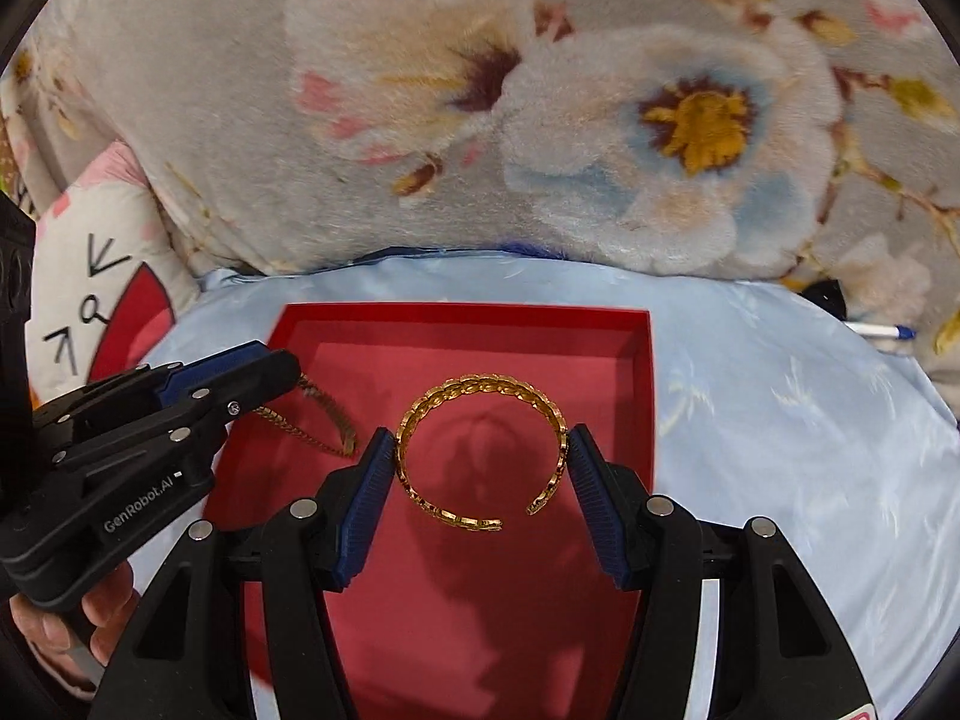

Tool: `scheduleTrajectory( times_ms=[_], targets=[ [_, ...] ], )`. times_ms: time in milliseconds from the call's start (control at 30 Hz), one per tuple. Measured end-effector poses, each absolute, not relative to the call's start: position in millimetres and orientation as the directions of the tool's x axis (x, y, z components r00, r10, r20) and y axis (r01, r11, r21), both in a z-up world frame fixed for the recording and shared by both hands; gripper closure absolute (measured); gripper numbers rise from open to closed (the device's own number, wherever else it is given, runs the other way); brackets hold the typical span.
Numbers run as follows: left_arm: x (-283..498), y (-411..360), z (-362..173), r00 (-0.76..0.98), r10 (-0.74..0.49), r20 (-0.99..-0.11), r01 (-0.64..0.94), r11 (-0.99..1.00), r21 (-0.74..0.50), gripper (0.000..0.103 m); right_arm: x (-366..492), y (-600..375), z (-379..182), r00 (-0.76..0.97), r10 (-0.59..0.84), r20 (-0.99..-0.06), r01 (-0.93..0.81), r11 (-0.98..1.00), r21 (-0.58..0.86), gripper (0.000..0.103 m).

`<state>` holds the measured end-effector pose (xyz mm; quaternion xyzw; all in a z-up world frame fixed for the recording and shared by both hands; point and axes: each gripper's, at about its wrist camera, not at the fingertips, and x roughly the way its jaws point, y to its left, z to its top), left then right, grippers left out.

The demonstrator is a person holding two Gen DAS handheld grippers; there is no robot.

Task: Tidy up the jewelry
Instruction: 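Carry watch and cuff into the red box and open both grippers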

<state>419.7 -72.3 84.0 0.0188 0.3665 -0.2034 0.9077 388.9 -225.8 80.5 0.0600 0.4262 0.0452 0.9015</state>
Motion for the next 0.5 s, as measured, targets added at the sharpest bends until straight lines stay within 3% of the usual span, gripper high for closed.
scheduleTrajectory(
  times_ms=[367, 467, 500],
  targets=[
    [467.3, -85.8, 43.6, 0.634, -0.27, -0.725, 0.332, 0.941, -0.06, 0.082, 443.6, -221.7, 37.1, 0.562, 0.002, -0.827, 0.026, 0.999, 0.02, 0.044],
    [471.8, -90.1, 35.2, 0.634, -0.224, -0.741, 0.309, 0.951, -0.023, 0.08, 445.6, -218.9, 33.8, 0.552, -0.022, -0.834, 0.017, 1.0, -0.015, 0.042],
    [472.3, -91.0, 33.2, 0.641, -0.201, -0.741, 0.296, 0.955, -0.003, 0.075, 445.4, -219.0, 33.7, 0.553, -0.021, -0.833, 0.014, 1.0, -0.016, 0.04]
  ],
)
